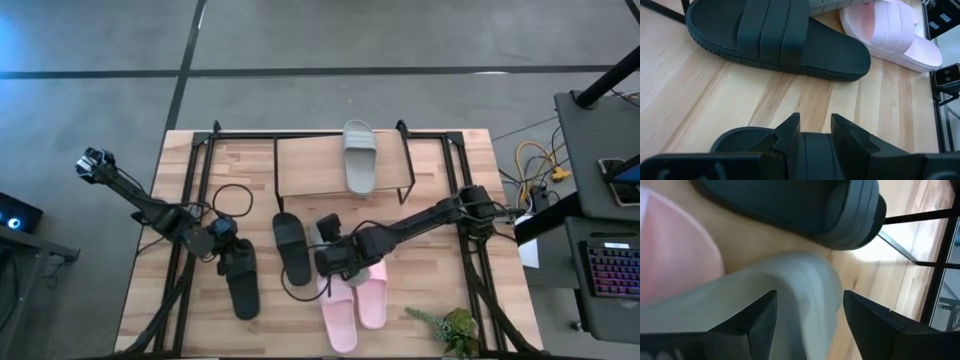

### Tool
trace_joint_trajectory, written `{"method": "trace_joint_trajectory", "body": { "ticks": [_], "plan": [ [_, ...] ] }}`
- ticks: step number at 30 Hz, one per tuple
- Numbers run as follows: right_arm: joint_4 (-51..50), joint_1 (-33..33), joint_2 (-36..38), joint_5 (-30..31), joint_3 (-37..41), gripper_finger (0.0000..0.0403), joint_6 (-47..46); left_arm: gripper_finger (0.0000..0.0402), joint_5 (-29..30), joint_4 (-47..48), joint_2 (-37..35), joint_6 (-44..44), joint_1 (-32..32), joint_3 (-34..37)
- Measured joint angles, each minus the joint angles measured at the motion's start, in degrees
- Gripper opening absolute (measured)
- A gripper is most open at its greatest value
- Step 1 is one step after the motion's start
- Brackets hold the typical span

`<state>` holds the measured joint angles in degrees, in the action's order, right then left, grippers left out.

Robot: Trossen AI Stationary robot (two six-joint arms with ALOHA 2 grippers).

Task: Pick and place slides into the shelf
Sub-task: Put the gray slide on the shelf

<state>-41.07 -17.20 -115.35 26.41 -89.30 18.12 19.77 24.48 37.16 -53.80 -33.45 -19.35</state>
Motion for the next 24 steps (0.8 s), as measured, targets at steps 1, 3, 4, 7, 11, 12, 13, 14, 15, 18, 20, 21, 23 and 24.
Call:
{"method": "trace_joint_trajectory", "body": {
  "ticks": [1, 3, 4, 7, 11, 12, 13, 14, 15, 18, 20, 21, 23, 24],
  "plan": [
    [0.5, 0.3, 0.0, -0.1, 0.3, 0.0219, 0.0, 0.0095, 0.0, 0.0, 0.0, 0.0, 0.0, 0.0],
    [0.5, 0.9, 0.0, -1.4, 0.9, 0.0219, 0.0, 0.0095, 0.0, -0.1, 0.2, 0.0, 0.0, 0.0],
    [0.5, 1.1, 0.0, -2.2, 1.1, 0.0219, 0.0, 0.0095, 0.0, 0.0, 0.3, 0.0, 0.0, 0.0],
    [0.4, 1.6, 0.0, -2.5, 1.8, 0.0219, 0.0, 0.0095, 0.0, -0.1, 0.3, 0.0, 0.0, 0.0],
    [0.6, 2.1, 0.0, -2.6, 2.0, 0.0205, 0.0, 0.0095, 0.0, 0.0, 0.3, 0.0, 0.0, 0.0],
    [0.6, 2.2, 0.0, -2.6, 2.0, 0.0197, 0.0, 0.0095, 0.0, 0.0, 0.3, 0.0, 0.0, 0.0],
    [0.6, 2.4, 0.0, -2.6, 2.0, 0.0188, 0.0, 0.0095, 0.0, 0.0, 0.3, 0.0, 0.0, 0.0],
    [0.6, 2.6, 0.0, -2.6, 2.0, 0.0177, 0.0, 0.0095, 0.0, 0.0, 0.3, 0.0, 0.0, 0.0],
    [0.7, 2.6, 0.0, -2.6, 2.0, 0.0166, 0.0, 0.0095, 0.0, 0.0, 0.3, 0.0, 0.0, 0.0],
    [0.8, 2.9, 0.0, -2.7, 2.1, 0.0129, -0.1, 0.0095, 0.0, 0.0, 0.3, 0.0, 0.0, 0.0],
    [0.8, 3.0, 0.0, -2.7, 2.1, 0.0106, -0.1, 0.0095, 0.0, 0.0, 0.3, 0.0, 0.0, 0.0],
    [0.8, 3.0, 0.0, -2.7, 2.1, 0.0095, -0.1, 0.0095, 0.0, 0.0, 0.3, 0.0, 0.0, 0.0],
    [0.8, 3.0, 0.0, -2.6, 2.1, 0.0073, -0.1, 0.0095, 0.0, 0.0, 0.3, 0.0, 0.0, 0.0],
    [0.7, 3.0, 0.0, -2.6, 2.1, 0.0063, 0.0, 0.0095, 0.0, 0.0, 0.3, 0.0, 0.0, 0.0]
  ]
}}
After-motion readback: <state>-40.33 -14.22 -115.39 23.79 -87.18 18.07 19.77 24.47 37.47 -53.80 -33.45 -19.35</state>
